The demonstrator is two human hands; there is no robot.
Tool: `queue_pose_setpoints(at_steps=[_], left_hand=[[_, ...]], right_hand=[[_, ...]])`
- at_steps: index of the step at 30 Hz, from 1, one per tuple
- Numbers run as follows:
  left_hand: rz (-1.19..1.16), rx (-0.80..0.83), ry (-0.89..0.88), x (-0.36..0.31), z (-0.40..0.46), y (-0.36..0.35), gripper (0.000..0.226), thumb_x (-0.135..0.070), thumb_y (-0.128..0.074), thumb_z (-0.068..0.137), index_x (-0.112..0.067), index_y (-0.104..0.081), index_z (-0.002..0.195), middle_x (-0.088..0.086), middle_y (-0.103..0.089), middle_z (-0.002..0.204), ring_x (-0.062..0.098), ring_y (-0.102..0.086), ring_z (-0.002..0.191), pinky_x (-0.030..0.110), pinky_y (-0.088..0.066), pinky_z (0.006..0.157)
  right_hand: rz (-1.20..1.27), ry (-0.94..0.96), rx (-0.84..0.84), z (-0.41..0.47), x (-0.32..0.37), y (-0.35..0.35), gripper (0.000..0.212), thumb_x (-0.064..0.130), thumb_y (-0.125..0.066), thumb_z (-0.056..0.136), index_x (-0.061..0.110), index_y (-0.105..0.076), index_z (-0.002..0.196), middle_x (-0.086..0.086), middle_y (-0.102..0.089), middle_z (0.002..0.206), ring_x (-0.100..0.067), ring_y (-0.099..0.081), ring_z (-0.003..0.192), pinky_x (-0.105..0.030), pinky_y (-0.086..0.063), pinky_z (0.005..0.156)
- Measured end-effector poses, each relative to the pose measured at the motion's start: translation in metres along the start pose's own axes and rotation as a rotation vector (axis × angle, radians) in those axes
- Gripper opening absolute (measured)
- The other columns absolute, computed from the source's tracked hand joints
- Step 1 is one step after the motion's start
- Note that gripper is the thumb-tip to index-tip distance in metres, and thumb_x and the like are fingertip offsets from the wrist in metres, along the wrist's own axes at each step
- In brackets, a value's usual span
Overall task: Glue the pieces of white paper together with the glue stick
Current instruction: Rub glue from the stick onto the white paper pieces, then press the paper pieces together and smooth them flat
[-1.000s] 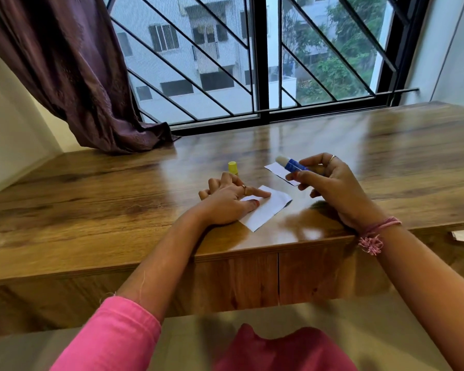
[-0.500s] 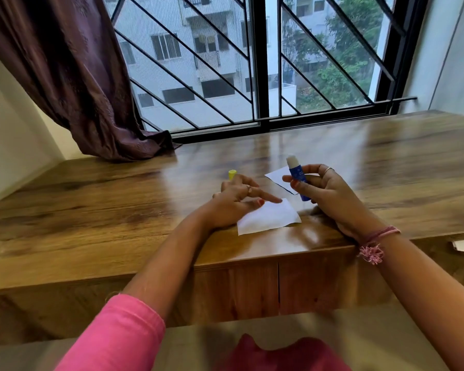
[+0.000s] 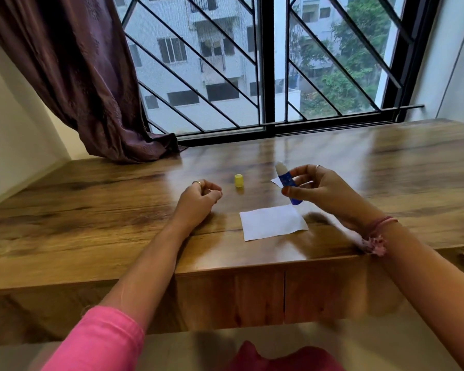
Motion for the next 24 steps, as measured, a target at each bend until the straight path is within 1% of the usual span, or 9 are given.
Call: queue_pose_setpoints(at_steps=[1,3,6,8,11,13,15,18,24], left_hand=[[0.024,0.004,-0.007,0.000,0.000,-0.001,0.006,-0.019,-0.060,0.087,-0.019,-0.064,0.092,0.001,-0.060,0.076,0.012,-0.051,0.062,0.030,-0.044,0.064],[0.048,-0.001,-0.013,0.000,0.000,-0.001,0.006,-0.019,-0.060,0.087,-0.019,-0.064,0.091,0.001,-0.059,0.075,0.013,-0.051,0.063,0.031,-0.045,0.065],[0.056,-0.015,-0.018,0.000,0.001,0.001,0.005,-0.018,-0.060,0.087,-0.018,-0.064,0.090,0.002,-0.058,0.075,0.014,-0.051,0.064,0.032,-0.046,0.067],[0.063,-0.020,-0.018,0.001,0.002,0.002,0.005,-0.018,-0.060,0.087,-0.019,-0.064,0.089,0.001,-0.058,0.075,0.015,-0.051,0.066,0.034,-0.047,0.068],[0.093,-0.024,-0.024,0.000,0.002,0.002,0.004,-0.020,-0.060,0.087,-0.020,-0.064,0.089,0.001,-0.059,0.075,0.015,-0.053,0.068,0.037,-0.049,0.071],[0.114,-0.020,-0.024,0.000,0.001,0.002,0.004,-0.020,-0.060,0.088,-0.020,-0.064,0.090,0.001,-0.059,0.076,0.016,-0.054,0.070,0.039,-0.051,0.074],[0.139,-0.022,-0.027,-0.001,0.001,0.002,0.006,-0.021,-0.060,0.088,-0.019,-0.064,0.091,0.002,-0.060,0.078,0.017,-0.056,0.073,0.039,-0.051,0.076],[0.147,-0.016,-0.028,-0.003,0.000,0.002,0.008,-0.020,-0.061,0.088,-0.017,-0.065,0.093,0.004,-0.061,0.082,0.019,-0.057,0.078,0.039,-0.051,0.078],[0.158,0.009,-0.025,-0.003,-0.001,0.000,0.007,-0.021,-0.060,0.089,-0.018,-0.064,0.094,0.003,-0.061,0.082,0.017,-0.056,0.076,0.034,-0.051,0.075]], right_hand=[[-0.018,0.005,0.013,0.006,0.004,-0.002,0.031,0.012,-0.075,0.076,0.014,-0.061,0.103,0.001,-0.063,0.084,-0.009,-0.063,0.071,-0.020,-0.050,0.067],[-0.045,0.021,0.019,0.021,0.013,-0.006,0.030,0.010,-0.076,0.075,0.012,-0.060,0.100,0.003,-0.063,0.079,-0.003,-0.063,0.064,-0.014,-0.050,0.064],[-0.089,0.052,0.026,0.043,0.023,-0.020,0.026,0.005,-0.075,0.075,0.009,-0.060,0.096,0.002,-0.066,0.079,0.004,-0.063,0.059,-0.007,-0.048,0.060],[-0.150,0.069,0.046,0.056,0.024,-0.034,0.023,0.005,-0.075,0.076,0.009,-0.061,0.095,-0.003,-0.068,0.083,-0.003,-0.063,0.065,-0.013,-0.050,0.063],[-0.292,0.101,0.064,0.071,0.025,-0.055,0.028,0.008,-0.074,0.077,0.003,-0.063,0.102,-0.013,-0.070,0.095,-0.017,-0.062,0.079,-0.030,-0.053,0.079],[-0.345,0.114,0.074,0.078,0.024,-0.066,0.032,0.008,-0.075,0.077,0.002,-0.064,0.106,-0.014,-0.071,0.100,-0.022,-0.064,0.086,-0.034,-0.053,0.085],[-0.367,0.127,0.098,0.082,0.024,-0.076,0.033,0.008,-0.075,0.077,0.003,-0.064,0.108,-0.014,-0.071,0.103,-0.026,-0.066,0.093,-0.038,-0.053,0.089],[-0.376,0.144,0.125,0.086,0.023,-0.085,0.033,0.006,-0.075,0.077,0.002,-0.064,0.108,-0.015,-0.070,0.104,-0.028,-0.067,0.095,-0.041,-0.052,0.091],[-0.382,0.129,0.176,0.089,0.014,-0.092,0.034,0.008,-0.072,0.079,0.005,-0.062,0.112,-0.012,-0.069,0.108,-0.026,-0.065,0.098,-0.040,-0.052,0.093]])
Point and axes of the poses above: each hand's wrist, its own z-axis towards the middle knuckle, its own y-axis out of the back of the hand, x = y × z, the point moved 8 cm from there along z, towards the middle knuckle
